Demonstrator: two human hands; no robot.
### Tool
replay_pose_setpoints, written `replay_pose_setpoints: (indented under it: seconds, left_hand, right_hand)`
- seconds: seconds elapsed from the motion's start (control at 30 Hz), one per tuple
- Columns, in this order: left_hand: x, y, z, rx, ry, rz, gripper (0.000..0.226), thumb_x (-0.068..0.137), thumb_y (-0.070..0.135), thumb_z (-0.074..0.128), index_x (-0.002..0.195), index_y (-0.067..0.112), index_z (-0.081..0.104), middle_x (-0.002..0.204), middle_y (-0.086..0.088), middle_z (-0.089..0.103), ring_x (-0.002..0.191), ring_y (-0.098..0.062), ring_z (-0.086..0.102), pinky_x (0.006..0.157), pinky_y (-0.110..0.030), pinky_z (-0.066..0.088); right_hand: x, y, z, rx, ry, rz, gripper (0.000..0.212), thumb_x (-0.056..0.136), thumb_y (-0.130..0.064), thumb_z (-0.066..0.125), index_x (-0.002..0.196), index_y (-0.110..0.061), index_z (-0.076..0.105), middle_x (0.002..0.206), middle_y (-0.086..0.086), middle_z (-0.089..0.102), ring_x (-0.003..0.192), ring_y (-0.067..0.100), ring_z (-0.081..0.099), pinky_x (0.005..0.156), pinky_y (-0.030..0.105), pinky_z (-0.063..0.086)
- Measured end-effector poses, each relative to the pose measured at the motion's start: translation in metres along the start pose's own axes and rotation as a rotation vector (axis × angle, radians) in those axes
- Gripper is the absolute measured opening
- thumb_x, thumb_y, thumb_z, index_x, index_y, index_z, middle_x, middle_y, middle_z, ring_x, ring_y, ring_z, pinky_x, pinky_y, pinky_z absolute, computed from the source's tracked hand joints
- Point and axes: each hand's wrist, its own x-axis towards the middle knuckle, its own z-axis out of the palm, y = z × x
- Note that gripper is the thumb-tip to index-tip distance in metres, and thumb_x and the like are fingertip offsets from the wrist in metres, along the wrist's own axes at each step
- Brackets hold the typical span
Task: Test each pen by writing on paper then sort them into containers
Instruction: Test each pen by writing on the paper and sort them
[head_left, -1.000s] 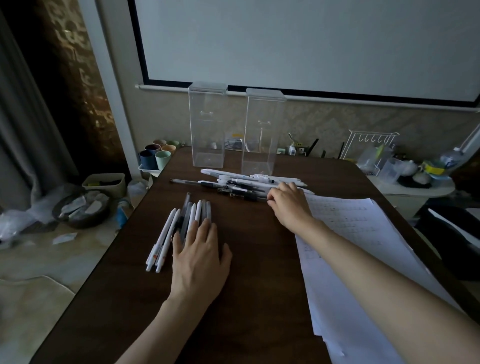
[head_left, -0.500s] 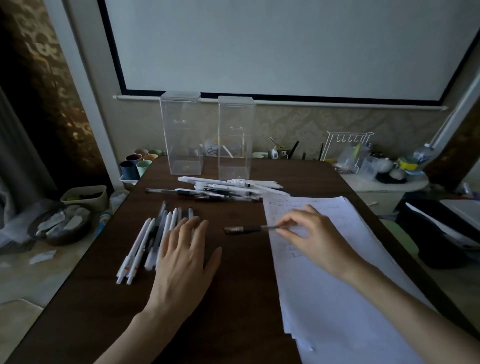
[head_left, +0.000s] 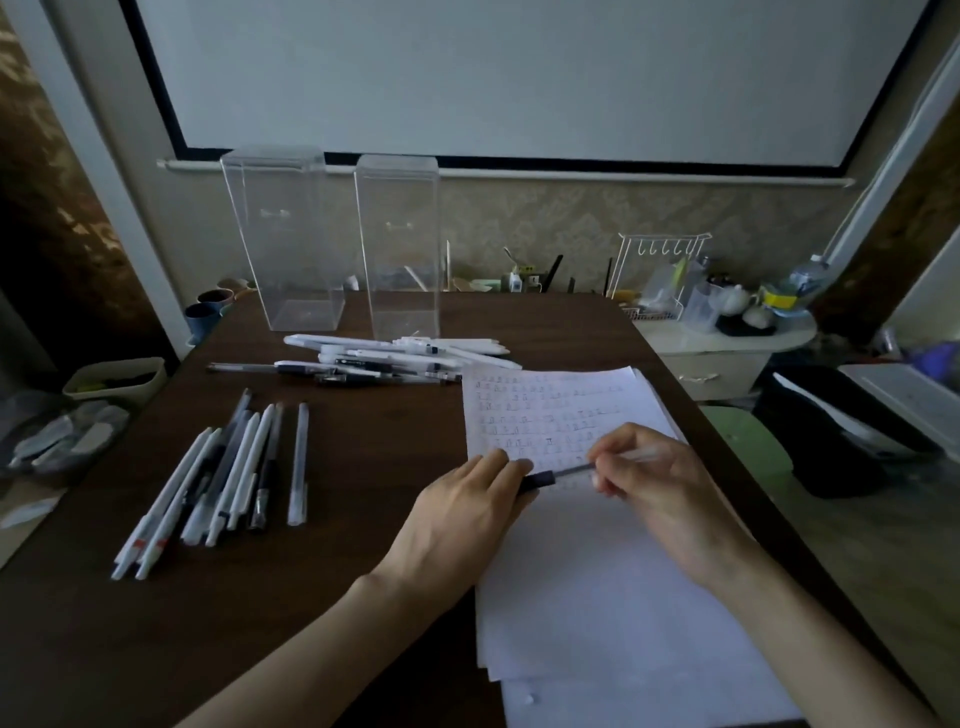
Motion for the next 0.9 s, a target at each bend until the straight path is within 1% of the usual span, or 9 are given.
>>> replay_pose_setpoints:
  seconds: [0.1,0.23,0.37,0.47,0.57,0.7,0.77,0.83,0.9]
  left_hand:
    - [-0.003,0.0,-0.002,-0.111,-0.043,0.017,0.036,0.094,0.03,0.037,0.115,0.008,0.056,0.091,-0.004,0.058,0.073,-0.019,0.061,0.053,-0.029,0.049]
    - [-0.002,0.006,-0.006,-0.249,-0.097,0.001,0.039,0.096,0.035,0.034,0.111,0.007,0.056,0.093,-0.005,0.057,0.076,-0.019,0.057,0.064,-0.027,0.044]
    - [-0.002,0.004,-0.009,-0.185,-0.112,0.011,0.043,0.096,0.042,0.026,0.098,0.013,0.056,0.084,0.001,0.06,0.064,-0.018,0.056,0.053,-0.036,0.046]
    - [-0.003,0.004,-0.013,-0.148,-0.142,-0.024,0.054,0.092,0.057,0.017,0.106,0.022,0.056,0.083,0.006,0.066,0.062,-0.016,0.06,0.051,-0.034,0.047]
    - [-0.003,0.004,-0.013,-0.118,-0.088,-0.046,0.053,0.09,0.062,0.019,0.099,0.024,0.055,0.067,0.007,0.063,0.052,-0.014,0.057,0.042,-0.027,0.039]
    - [-0.001,0.005,-0.014,-0.178,-0.009,-0.147,0.057,0.087,0.069,0.023,0.106,0.022,0.048,0.05,0.012,0.038,0.042,-0.006,0.042,0.041,-0.023,0.033]
    - [0.0,0.005,-0.017,-0.19,-0.003,-0.104,0.059,0.088,0.068,0.023,0.116,0.022,0.049,0.061,0.014,0.045,0.05,-0.001,0.045,0.044,-0.021,0.038]
    - [-0.002,0.007,-0.016,-0.146,-0.067,0.033,0.058,0.091,0.064,0.024,0.127,0.025,0.048,0.084,0.009,0.054,0.065,-0.005,0.052,0.053,-0.025,0.046]
    - [-0.007,0.01,-0.011,-0.066,-0.179,0.161,0.058,0.092,0.062,0.026,0.136,0.028,0.044,0.093,0.003,0.049,0.075,-0.01,0.049,0.063,-0.029,0.045]
  right_hand:
    - [-0.002,0.002,0.008,-0.02,-0.08,-0.015,0.011,0.065,-0.029,0.074,0.073,-0.024,0.069,0.069,-0.003,0.064,0.068,0.006,0.06,0.065,0.014,0.046]
    - [-0.003,0.007,0.014,-0.036,-0.134,-0.012,0.002,0.077,-0.016,0.064,0.08,-0.016,0.064,0.074,0.001,0.064,0.073,0.011,0.062,0.07,0.019,0.049]
    - [-0.003,0.01,0.015,-0.022,-0.142,-0.007,0.006,0.08,-0.015,0.06,0.084,-0.01,0.061,0.077,0.001,0.065,0.075,0.015,0.064,0.073,0.021,0.051]
    - [-0.004,0.01,0.016,0.006,-0.158,-0.004,0.005,0.081,-0.013,0.058,0.083,-0.011,0.062,0.076,0.001,0.065,0.076,0.013,0.064,0.071,0.019,0.049]
    - [0.0,0.014,0.016,0.006,-0.164,-0.009,0.005,0.079,-0.018,0.062,0.082,-0.018,0.067,0.076,0.0,0.065,0.074,0.012,0.062,0.069,0.019,0.047]
    - [0.006,0.013,0.003,0.208,-0.011,-0.051,0.028,0.081,-0.024,0.047,0.088,-0.015,0.073,0.075,0.011,0.069,0.07,0.02,0.06,0.062,0.024,0.042]
    - [0.007,0.009,-0.006,0.186,0.12,-0.078,0.033,0.084,-0.023,0.041,0.091,-0.007,0.069,0.076,0.014,0.071,0.069,0.02,0.061,0.06,0.023,0.043]
    - [0.008,0.01,-0.007,-0.005,0.239,-0.11,0.028,0.088,-0.026,0.05,0.085,-0.004,0.066,0.07,0.01,0.07,0.065,0.014,0.06,0.057,0.019,0.042]
    - [0.008,0.015,-0.004,-0.195,0.294,-0.126,0.027,0.088,-0.023,0.063,0.074,-0.001,0.059,0.059,0.005,0.062,0.057,0.009,0.055,0.057,0.016,0.041]
